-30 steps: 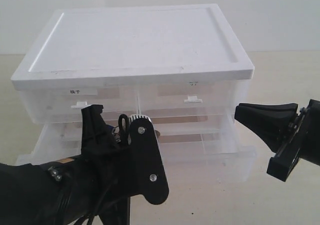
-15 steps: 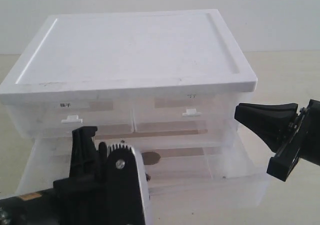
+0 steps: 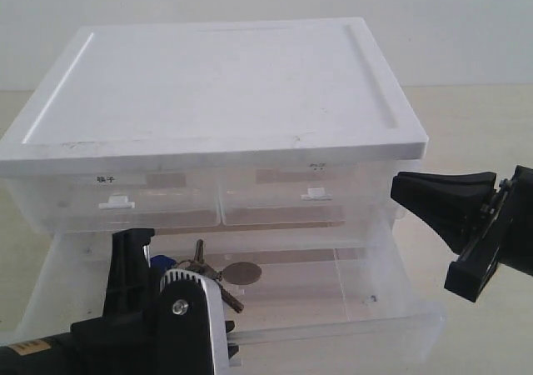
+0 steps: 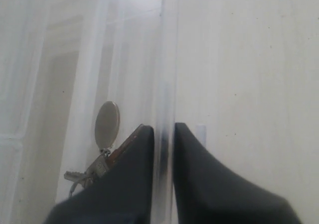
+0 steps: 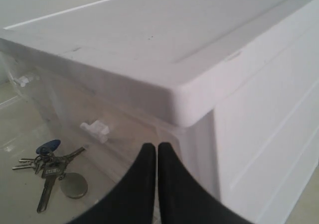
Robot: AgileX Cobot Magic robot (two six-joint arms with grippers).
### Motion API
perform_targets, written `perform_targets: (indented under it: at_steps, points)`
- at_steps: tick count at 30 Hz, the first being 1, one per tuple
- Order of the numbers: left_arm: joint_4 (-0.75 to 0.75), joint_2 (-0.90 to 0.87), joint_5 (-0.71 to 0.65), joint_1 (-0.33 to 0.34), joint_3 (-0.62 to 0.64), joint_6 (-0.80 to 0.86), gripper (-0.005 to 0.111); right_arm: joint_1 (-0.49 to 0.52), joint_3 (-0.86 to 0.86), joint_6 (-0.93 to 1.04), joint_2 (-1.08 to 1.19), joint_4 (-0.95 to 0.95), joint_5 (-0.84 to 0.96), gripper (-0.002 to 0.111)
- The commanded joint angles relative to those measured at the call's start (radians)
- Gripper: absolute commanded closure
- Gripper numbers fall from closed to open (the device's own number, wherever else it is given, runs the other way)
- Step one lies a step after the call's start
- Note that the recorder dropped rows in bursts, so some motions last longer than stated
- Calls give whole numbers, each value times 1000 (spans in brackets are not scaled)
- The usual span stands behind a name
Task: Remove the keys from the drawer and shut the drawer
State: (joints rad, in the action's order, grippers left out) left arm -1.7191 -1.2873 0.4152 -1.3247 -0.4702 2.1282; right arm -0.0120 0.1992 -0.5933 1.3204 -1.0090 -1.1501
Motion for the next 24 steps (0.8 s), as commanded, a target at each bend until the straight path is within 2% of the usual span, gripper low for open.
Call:
perform_targets:
  at_steps: [1, 3, 6, 9, 11, 12, 15, 17, 19, 20, 22, 24]
  points:
    - [-25, 2, -40, -3, 14, 4, 102, 2, 3, 2, 1, 8, -7, 108]
    - [-25, 2, -41, -3, 14, 4, 101, 2, 3, 2, 1, 8, -5, 108]
    - [-25, 2, -42, -3, 14, 4, 88, 2, 3, 2, 1, 8, -5, 108]
    - [-25, 10, -42, -3, 14, -7, 58, 2, 3, 2, 1, 8, -5, 108]
    - [-25, 35, -42, -3, 14, -54, 41, 2, 3, 2, 1, 8, -5, 108]
    - [-25, 53, -42, -3, 14, -92, 37, 2, 3, 2, 1, 8, -5, 108]
    - [-25, 129, -49, -3, 14, -195, 41, 2, 3, 2, 1, 8, -5, 108]
    - [-25, 226, -53, -3, 7, -324, 45, 2, 3, 2, 1, 8, -5, 108]
    - [-25, 292, 59, 3, -11, -549, 40, 2, 3, 2, 1, 8, -5, 108]
    - [-25, 294, 140, 14, -20, -633, 37, 2, 3, 2, 1, 8, -5, 108]
    - [-25, 274, 140, 31, -27, -656, 38, 2, 3, 0, 1, 5, -3, 108]
    - [-25, 208, 142, 60, -46, -789, 38, 2, 3, 0, 1, 0, 11, 108]
